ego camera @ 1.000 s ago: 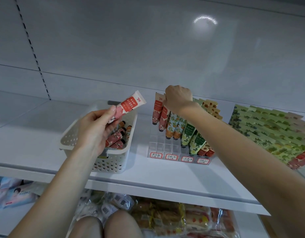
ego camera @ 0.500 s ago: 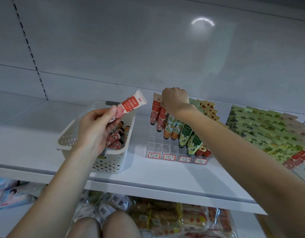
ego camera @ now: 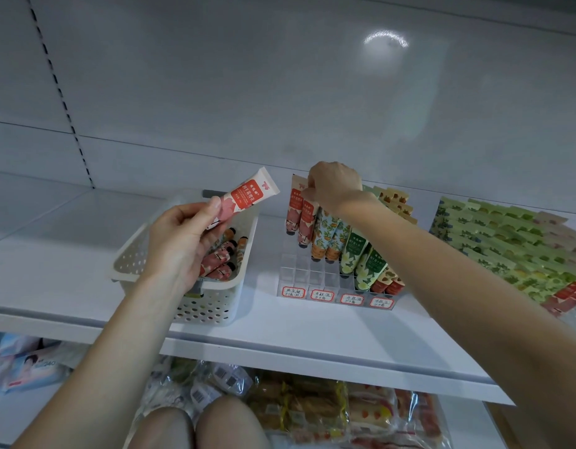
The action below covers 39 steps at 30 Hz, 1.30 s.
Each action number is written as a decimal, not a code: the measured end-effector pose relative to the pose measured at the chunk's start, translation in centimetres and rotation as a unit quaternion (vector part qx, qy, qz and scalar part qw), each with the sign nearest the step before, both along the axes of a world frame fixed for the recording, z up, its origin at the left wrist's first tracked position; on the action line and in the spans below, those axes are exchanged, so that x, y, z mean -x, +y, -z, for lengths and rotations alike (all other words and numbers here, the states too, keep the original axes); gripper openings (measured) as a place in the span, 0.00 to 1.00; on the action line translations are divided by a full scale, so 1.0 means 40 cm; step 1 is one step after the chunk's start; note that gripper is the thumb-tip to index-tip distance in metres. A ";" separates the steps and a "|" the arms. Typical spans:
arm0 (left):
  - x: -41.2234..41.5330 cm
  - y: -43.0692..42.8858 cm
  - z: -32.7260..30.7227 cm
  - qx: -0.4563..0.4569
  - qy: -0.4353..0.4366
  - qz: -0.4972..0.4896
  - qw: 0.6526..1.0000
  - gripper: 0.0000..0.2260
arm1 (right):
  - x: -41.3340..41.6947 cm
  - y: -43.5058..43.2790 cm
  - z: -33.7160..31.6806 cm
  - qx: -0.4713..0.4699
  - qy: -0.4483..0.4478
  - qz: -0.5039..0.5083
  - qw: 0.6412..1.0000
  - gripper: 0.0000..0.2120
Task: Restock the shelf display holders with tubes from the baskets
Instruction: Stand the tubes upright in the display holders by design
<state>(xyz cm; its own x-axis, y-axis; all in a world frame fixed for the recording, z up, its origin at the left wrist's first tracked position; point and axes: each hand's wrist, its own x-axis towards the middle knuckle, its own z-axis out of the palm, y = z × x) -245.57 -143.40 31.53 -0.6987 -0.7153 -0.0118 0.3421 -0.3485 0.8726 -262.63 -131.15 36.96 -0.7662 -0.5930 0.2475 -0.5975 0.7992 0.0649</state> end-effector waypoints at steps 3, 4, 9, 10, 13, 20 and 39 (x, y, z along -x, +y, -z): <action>0.001 0.001 -0.004 -0.005 0.014 -0.011 1.000 0.05 | 0.000 0.001 0.000 0.003 -0.005 -0.001 1.000 0.08; 0.001 0.003 -0.005 -0.005 0.016 -0.014 1.000 0.05 | 0.000 0.000 0.000 0.003 -0.004 -0.002 1.000 0.08; 0.003 0.003 -0.006 0.005 0.012 -0.010 1.000 0.05 | 0.000 -0.002 -0.002 0.003 -0.005 -0.004 1.000 0.06; 0.003 0.002 -0.005 0.006 0.010 -0.008 1.000 0.04 | 0.000 -0.001 -0.004 0.001 -0.002 -0.006 1.000 0.07; 0.002 -0.001 -0.002 0.007 -0.001 0.001 1.000 0.05 | 0.001 0.005 -0.006 -0.010 0.006 -0.004 1.000 0.07; 0.003 -0.001 -0.001 0.010 -0.001 0.004 1.000 0.05 | 0.005 -0.006 0.003 -0.036 0.031 0.015 0.999 0.05; 0.010 0.000 -0.007 0.008 0.017 0.001 1.000 0.04 | -0.002 0.002 -0.019 -0.006 -0.010 0.006 1.000 0.10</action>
